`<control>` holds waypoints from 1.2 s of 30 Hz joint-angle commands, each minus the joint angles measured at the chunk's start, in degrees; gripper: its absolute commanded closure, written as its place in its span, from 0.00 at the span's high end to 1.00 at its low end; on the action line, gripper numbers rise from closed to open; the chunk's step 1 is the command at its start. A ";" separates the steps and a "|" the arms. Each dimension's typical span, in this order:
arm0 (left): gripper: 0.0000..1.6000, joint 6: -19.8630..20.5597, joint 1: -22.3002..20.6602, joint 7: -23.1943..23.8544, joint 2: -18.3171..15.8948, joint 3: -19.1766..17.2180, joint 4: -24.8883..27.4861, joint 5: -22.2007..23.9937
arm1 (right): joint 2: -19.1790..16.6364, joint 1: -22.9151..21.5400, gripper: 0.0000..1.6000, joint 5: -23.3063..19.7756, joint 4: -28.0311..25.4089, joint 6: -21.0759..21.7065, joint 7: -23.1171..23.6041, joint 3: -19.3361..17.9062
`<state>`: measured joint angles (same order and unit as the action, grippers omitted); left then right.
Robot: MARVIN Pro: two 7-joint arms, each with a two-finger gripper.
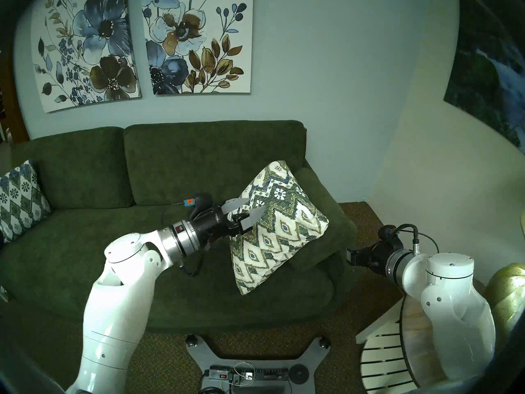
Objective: Fix throw pillow on sofa
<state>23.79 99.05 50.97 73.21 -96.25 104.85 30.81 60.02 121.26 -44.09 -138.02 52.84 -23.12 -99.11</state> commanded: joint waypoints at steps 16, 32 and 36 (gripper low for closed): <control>1.00 -19.05 7.92 16.92 -10.09 -17.37 -13.27 -6.15 | -0.05 -0.03 1.00 -0.02 -0.66 0.03 0.04 -0.01; 1.00 -31.78 4.24 20.26 -7.11 -18.46 -19.91 -8.71 | -2.21 -3.21 1.00 -4.07 -1.98 0.82 5.89 -1.69; 1.00 -32.12 4.13 20.47 -7.06 -18.48 -20.14 -8.73 | -2.97 -5.59 1.00 -6.63 -1.98 0.11 9.74 -1.88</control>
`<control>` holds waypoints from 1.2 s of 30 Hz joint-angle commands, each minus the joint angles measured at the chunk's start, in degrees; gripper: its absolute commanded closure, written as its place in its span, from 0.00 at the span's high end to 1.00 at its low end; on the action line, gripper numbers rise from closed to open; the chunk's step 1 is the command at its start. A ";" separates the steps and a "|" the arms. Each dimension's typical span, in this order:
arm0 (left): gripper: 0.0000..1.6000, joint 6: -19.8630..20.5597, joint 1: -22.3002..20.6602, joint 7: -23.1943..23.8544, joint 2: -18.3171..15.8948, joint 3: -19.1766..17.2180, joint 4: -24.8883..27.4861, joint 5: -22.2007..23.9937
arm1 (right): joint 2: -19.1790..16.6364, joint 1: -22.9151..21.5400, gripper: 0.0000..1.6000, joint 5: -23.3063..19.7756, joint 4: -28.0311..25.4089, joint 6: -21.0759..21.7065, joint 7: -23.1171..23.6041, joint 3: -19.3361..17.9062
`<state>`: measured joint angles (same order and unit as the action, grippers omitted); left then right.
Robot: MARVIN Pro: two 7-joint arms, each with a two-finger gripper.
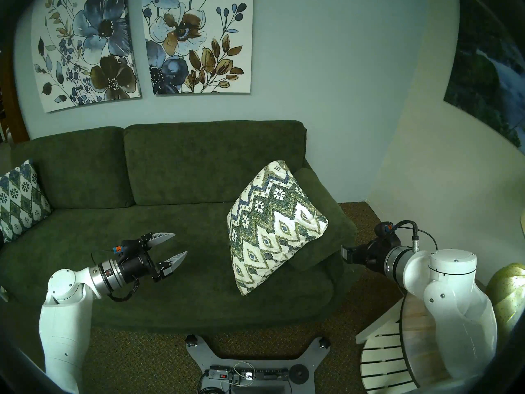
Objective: Fix throw pillow on sofa
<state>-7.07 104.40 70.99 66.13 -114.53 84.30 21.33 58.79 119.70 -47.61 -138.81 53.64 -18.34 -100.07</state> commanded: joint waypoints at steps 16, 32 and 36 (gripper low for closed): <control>1.00 -2.73 -1.90 1.77 0.41 -0.49 -0.53 0.99 | -3.73 -13.74 1.00 -8.62 2.39 0.17 9.25 4.27; 1.00 -2.88 -2.07 2.15 0.64 -0.70 -0.67 0.76 | -1.37 -23.44 1.00 -6.52 8.26 -1.64 4.27 11.22; 1.00 -2.90 -2.12 2.22 0.69 -0.75 -0.70 0.73 | -1.02 -25.56 1.00 -5.24 10.44 -1.39 3.21 13.16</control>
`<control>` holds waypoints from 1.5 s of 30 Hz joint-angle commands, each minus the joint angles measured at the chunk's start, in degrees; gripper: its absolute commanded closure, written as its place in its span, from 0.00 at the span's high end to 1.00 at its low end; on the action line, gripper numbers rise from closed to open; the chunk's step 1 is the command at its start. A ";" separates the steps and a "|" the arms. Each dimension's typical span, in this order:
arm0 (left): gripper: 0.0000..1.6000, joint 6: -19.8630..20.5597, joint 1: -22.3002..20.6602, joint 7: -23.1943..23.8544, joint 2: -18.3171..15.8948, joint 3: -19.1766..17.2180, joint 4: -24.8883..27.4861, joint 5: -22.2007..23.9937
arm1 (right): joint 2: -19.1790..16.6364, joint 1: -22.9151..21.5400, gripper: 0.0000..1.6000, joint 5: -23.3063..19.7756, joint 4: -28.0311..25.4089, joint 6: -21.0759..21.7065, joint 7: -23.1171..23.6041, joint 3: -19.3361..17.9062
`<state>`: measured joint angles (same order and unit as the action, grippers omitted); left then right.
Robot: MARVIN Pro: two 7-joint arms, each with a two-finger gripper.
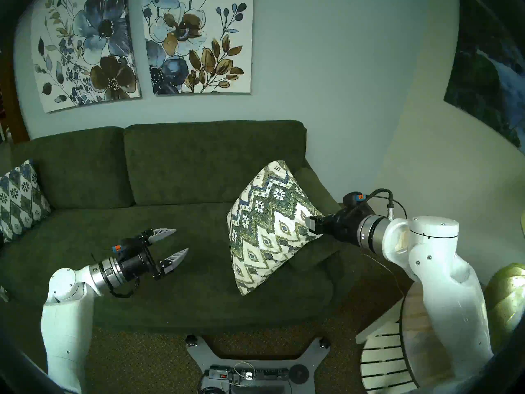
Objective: Fix throw pillow on sofa
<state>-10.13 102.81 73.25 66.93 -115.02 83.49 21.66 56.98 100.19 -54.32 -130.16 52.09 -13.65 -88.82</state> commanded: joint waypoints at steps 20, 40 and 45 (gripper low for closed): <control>1.00 0.28 -0.70 0.28 0.06 -0.45 0.02 0.33 | 0.84 -16.69 1.00 -0.27 17.99 2.91 1.56 11.31; 1.00 0.41 -0.82 0.50 0.27 -0.66 0.02 0.12 | -4.30 -18.84 0.00 -7.64 17.05 2.91 -6.16 18.15; 1.00 0.43 -0.85 0.55 0.32 -0.70 0.02 0.07 | -3.81 -18.00 0.00 -7.81 14.30 2.91 -8.45 16.91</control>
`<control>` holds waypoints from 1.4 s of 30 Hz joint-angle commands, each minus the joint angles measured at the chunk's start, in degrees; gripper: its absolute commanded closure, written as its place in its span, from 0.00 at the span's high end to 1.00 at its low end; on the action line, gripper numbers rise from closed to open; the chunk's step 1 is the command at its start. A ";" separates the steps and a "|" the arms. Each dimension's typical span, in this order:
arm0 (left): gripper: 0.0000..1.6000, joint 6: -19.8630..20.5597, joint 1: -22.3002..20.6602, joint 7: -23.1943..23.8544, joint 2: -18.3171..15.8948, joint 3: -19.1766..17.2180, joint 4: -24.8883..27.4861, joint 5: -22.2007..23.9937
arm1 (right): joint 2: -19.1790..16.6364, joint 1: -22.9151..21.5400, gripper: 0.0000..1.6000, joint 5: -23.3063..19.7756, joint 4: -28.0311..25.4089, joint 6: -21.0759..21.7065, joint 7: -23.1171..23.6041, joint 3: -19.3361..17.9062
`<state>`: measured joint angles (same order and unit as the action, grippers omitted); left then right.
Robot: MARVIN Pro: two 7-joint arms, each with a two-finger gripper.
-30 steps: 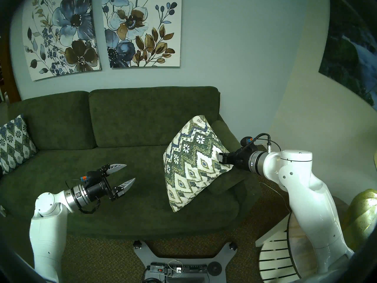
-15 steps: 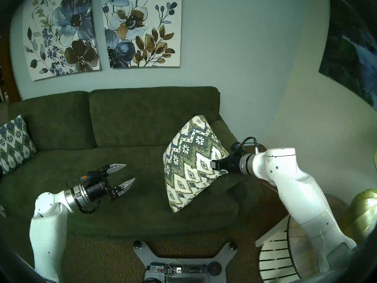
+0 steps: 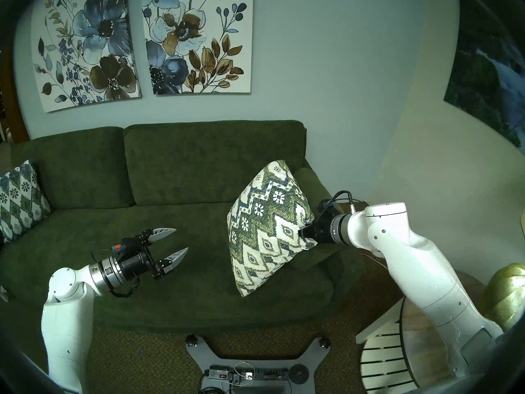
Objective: Fix throw pillow on sofa
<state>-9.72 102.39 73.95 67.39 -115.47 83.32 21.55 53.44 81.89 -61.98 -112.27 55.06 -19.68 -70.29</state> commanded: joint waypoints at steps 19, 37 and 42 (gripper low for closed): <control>1.00 0.08 -0.50 0.00 0.00 -0.38 0.17 0.03 | 4.75 -4.60 0.00 3.31 -1.30 -5.73 -3.88 1.86; 1.00 0.13 -0.56 0.11 0.10 -0.49 0.17 -0.07 | 6.09 -7.42 0.00 3.94 3.22 -5.49 -6.94 4.08; 1.00 0.14 -0.58 0.15 0.14 -0.52 0.16 -0.10 | 5.81 -9.73 0.00 -0.16 6.47 -2.64 -8.03 9.27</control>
<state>-9.55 102.20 74.29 67.67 -115.81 83.30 21.39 59.50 76.58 -58.29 -107.37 46.56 -26.27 -65.14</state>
